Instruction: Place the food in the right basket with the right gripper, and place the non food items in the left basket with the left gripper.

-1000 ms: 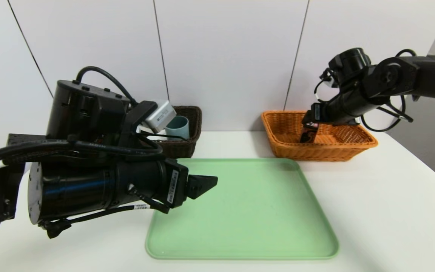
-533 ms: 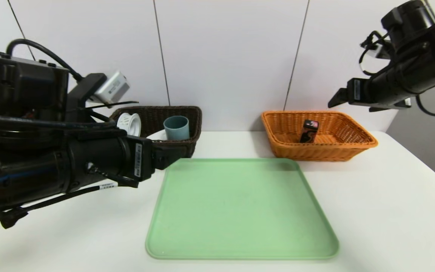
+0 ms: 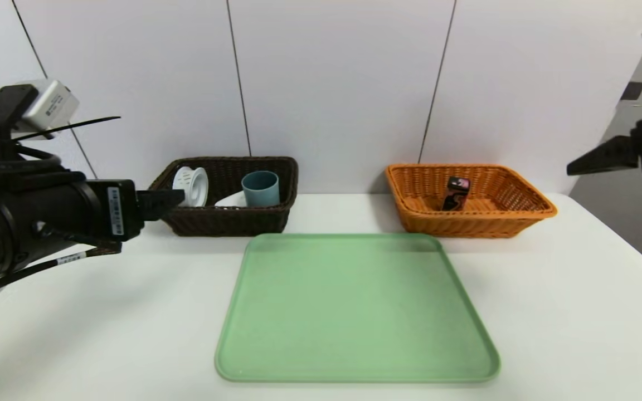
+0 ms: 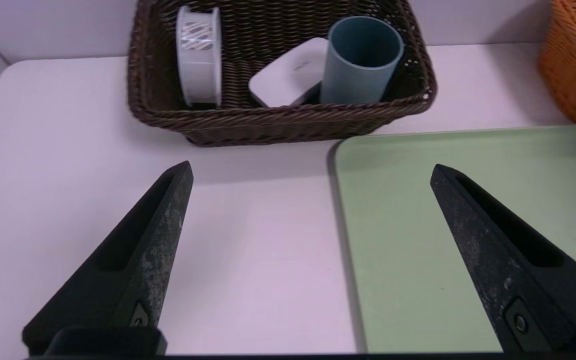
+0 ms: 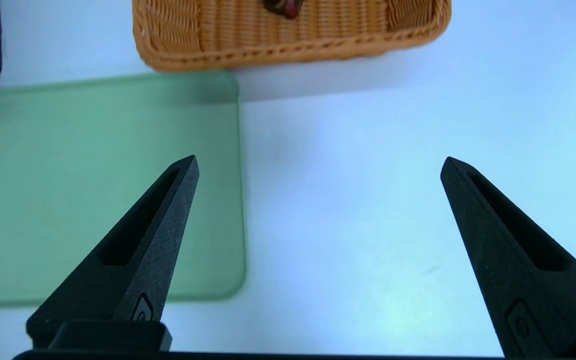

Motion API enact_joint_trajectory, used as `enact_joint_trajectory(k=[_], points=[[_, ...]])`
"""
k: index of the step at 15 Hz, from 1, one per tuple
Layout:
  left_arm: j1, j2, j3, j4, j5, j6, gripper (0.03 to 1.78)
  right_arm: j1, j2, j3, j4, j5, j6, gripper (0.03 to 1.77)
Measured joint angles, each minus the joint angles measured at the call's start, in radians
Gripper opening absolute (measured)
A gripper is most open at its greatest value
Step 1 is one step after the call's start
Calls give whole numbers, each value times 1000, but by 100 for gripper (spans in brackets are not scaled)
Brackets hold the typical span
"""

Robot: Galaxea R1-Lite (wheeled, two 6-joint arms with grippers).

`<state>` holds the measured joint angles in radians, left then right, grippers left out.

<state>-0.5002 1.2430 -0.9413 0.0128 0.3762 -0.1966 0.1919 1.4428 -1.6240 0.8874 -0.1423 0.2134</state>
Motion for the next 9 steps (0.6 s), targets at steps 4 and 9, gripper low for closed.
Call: enact_joint_trajectory(k=[4,9], points=[[87,-99,65,25,11,3,169,20,-238,217,3,-5,-17,169],[208,-275,206,17,9,122,169,24,-479,391,3,-7,-24,169]])
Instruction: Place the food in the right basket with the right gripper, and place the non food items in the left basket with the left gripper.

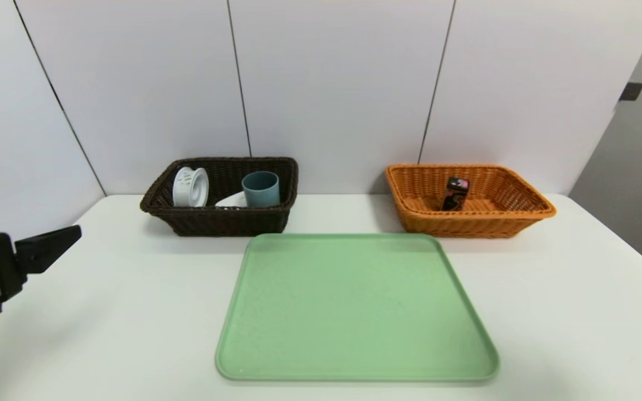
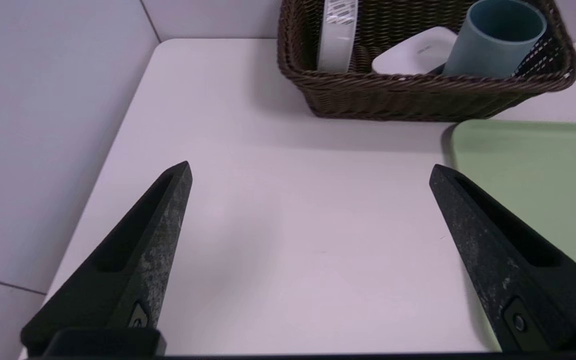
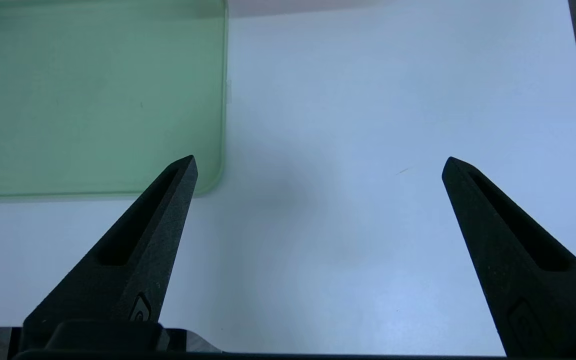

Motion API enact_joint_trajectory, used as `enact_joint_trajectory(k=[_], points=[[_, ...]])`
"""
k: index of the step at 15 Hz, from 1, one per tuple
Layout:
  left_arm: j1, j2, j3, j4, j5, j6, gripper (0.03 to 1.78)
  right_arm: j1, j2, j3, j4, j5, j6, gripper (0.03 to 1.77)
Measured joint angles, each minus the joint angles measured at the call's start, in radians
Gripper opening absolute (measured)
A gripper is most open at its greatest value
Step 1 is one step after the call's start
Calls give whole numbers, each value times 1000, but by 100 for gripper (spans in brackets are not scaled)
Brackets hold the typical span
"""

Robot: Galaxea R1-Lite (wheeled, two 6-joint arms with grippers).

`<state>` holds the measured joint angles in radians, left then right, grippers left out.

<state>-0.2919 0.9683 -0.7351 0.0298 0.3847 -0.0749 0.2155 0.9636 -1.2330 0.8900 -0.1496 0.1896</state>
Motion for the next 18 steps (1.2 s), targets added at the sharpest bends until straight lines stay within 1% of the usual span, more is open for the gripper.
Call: enact_joint_trajectory(k=[2,4,6,9,13,16,18], points=[[36,-91,78,-1,-3,43,169,-13,-79,54,3,-1,1,169],[63,-171,139,3,-7,54,169,-42,-138,87,8,-1,0,169],[85,-240,199,5,-7,62,169,-72,-188,98,44,1,-3,169],[124,-326,261,3,-7,93,169,-101,-259,123,88,6,-5,169],[174,-422,320,2,-6,122,169,-126,-346,189,94,8,-19,169],[209,-493,378,5,-8,130,169,-159,-421,238,93,11,-44,169],[233,-539,408,13,-10,131,169,-172,-481,268,106,13,-82,169]])
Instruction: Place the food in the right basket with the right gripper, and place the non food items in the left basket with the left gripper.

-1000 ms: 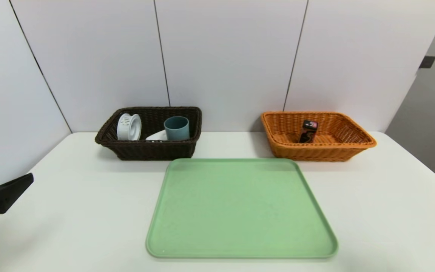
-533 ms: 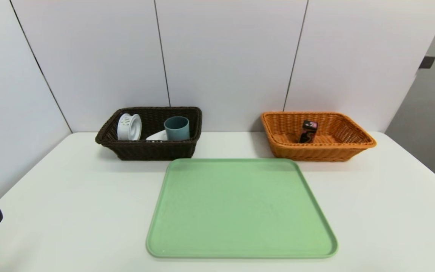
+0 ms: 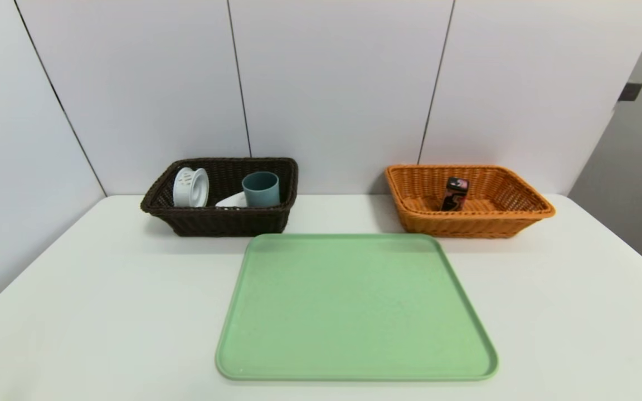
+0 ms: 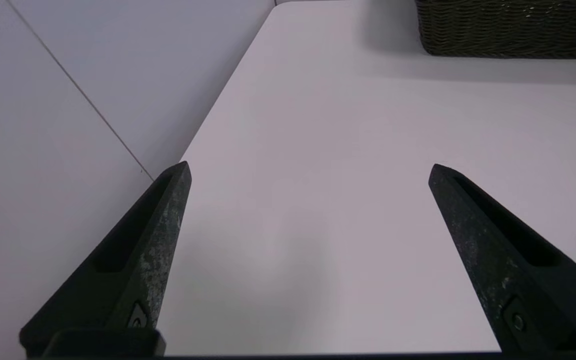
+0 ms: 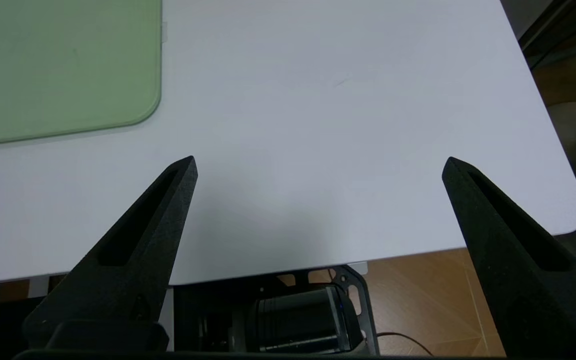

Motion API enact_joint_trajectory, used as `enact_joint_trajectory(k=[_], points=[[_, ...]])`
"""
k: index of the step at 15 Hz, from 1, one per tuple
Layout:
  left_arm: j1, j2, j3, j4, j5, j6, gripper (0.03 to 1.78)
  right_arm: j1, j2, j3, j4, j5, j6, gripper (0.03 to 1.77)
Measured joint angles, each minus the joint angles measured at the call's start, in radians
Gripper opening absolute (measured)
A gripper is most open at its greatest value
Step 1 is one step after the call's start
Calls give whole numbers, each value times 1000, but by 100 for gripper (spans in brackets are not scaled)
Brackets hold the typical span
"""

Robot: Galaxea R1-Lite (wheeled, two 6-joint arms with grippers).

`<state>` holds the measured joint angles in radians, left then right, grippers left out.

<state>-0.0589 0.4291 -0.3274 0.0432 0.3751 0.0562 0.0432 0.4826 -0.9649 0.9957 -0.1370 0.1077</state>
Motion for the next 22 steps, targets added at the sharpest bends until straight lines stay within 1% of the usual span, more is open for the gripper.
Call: enact_joint_trajectory(k=[3,5,7,9,14,17,19,20,22], points=[[24,-72,27,46,-7,0,169,-11,-75,24,29,0,-16,169],[40,-112,40,51,-20,1,169,-14,-114,41,35,1,-23,169],[59,-153,46,66,-44,10,169,-16,-145,49,61,11,-24,169],[79,-197,52,121,-74,16,169,-16,-182,59,92,21,-27,169],[84,-252,94,118,-77,13,169,-25,-290,121,106,37,-48,169],[81,-287,147,80,-78,13,169,-32,-348,149,90,47,-76,170],[79,-308,198,5,-90,16,169,-34,-403,209,13,48,-86,170],[79,-317,226,-35,-103,20,169,-36,-427,257,-58,37,-86,170],[77,-331,278,-124,-129,48,169,-37,-459,363,-245,-17,-89,170]])
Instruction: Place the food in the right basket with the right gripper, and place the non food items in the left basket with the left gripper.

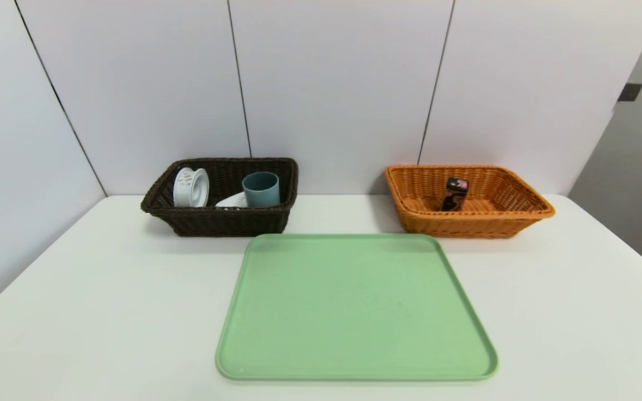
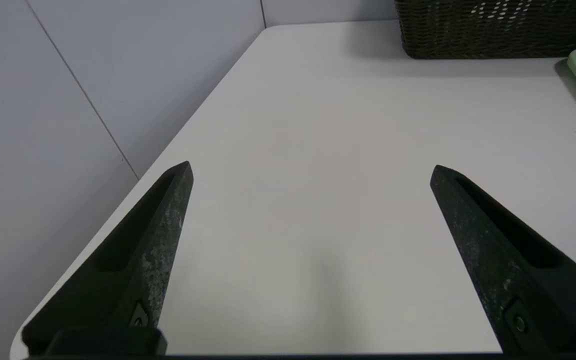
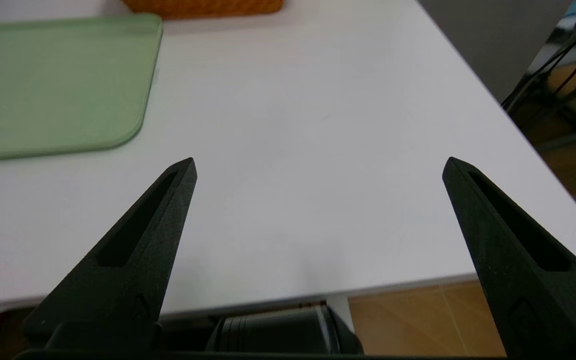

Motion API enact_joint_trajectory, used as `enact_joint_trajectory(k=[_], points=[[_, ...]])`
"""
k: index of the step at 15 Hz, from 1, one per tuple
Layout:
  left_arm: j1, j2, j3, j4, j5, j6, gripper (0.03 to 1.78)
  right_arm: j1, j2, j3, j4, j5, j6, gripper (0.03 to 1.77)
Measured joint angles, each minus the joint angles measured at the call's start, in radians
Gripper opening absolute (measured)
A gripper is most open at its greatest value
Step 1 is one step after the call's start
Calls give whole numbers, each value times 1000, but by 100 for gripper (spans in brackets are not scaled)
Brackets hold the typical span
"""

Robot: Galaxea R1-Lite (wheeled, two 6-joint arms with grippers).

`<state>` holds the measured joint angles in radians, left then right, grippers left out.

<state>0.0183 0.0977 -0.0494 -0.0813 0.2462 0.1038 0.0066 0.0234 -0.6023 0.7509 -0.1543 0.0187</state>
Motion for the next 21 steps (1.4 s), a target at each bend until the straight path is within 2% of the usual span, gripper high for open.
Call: enact_joint_trajectory(k=[2,6,8,11,16,18,21], points=[[-1,-18,24,-37,-48,22,169,-1,-16,86,-161,-28,-25,170],[-5,-79,46,2,-233,20,169,-1,-25,266,-381,-29,-108,170],[-6,-91,48,39,-262,7,169,-1,-25,389,-536,-29,-161,170],[-6,-96,49,78,-265,-2,169,-1,-25,535,-762,-23,-227,170],[-6,-98,49,79,-264,-11,169,-1,-25,560,-727,117,-226,170],[-6,-98,49,80,-263,-32,169,-1,-25,562,-726,130,-230,170],[-6,-98,49,78,-255,-121,169,-1,-25,565,-739,137,-198,170]])
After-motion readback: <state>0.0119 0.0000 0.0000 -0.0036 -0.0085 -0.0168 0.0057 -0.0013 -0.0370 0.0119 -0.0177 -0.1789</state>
